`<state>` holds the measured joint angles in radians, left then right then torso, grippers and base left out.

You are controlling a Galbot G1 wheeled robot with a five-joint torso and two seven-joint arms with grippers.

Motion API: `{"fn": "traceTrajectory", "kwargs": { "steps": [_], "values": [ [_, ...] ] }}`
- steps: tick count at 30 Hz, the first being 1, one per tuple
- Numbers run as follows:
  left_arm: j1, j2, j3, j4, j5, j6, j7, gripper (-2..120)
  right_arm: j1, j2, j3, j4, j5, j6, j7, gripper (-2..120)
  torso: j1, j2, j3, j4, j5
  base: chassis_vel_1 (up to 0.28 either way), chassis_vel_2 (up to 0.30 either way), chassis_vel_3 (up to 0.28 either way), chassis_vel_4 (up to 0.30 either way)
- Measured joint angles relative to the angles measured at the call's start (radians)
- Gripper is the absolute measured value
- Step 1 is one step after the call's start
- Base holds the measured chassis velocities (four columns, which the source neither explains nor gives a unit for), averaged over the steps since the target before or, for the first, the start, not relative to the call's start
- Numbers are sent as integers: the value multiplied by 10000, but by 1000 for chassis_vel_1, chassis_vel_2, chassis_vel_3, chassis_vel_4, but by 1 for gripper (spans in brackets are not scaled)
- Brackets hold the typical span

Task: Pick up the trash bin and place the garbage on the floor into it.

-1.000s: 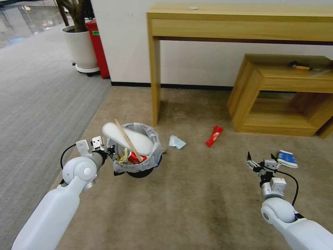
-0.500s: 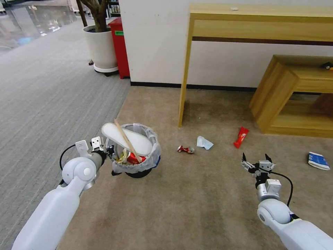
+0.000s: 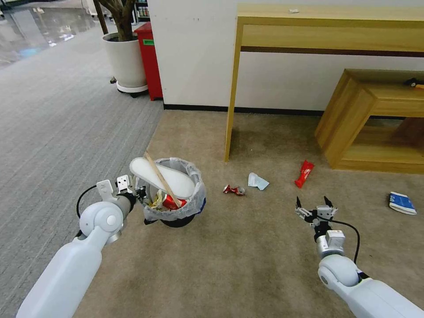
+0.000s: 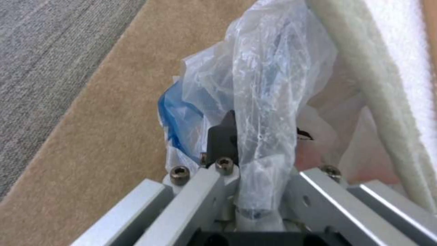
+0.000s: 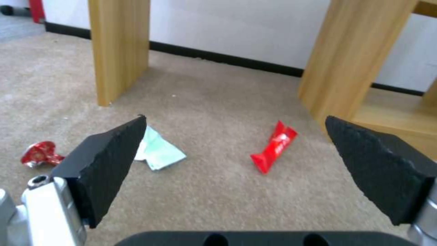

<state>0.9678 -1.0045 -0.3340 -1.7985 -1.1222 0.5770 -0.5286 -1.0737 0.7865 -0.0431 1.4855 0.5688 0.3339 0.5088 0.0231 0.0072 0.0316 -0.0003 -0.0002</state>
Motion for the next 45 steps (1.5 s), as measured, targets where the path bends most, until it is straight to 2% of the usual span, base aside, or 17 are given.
{"fn": "traceTrajectory", "kwargs": {
  "steps": [22,31,40,45],
  "values": [
    [-11,-73,32,-58,73,-36,-26,0,750,20,-1217,-72,-159,43,159,100,1,0,1,-6,-2,-125,131,119,-129],
    [-321,180,-128,305,71,15,15,0,1013,-82,-1580,-201,-131,18,125,100,2,0,2,-3,-2,-80,79,82,-63],
    [-314,214,-299,591,238,39,68,0,839,-267,-1867,-546,-431,-216,-179,100,0,0,0,-3,0,0,0,0,0],
    [-437,175,-234,552,200,38,64,0,1130,-436,-2305,-1022,-224,-403,-889,100,0,0,0,-6,0,0,0,0,0]
  ]
}}
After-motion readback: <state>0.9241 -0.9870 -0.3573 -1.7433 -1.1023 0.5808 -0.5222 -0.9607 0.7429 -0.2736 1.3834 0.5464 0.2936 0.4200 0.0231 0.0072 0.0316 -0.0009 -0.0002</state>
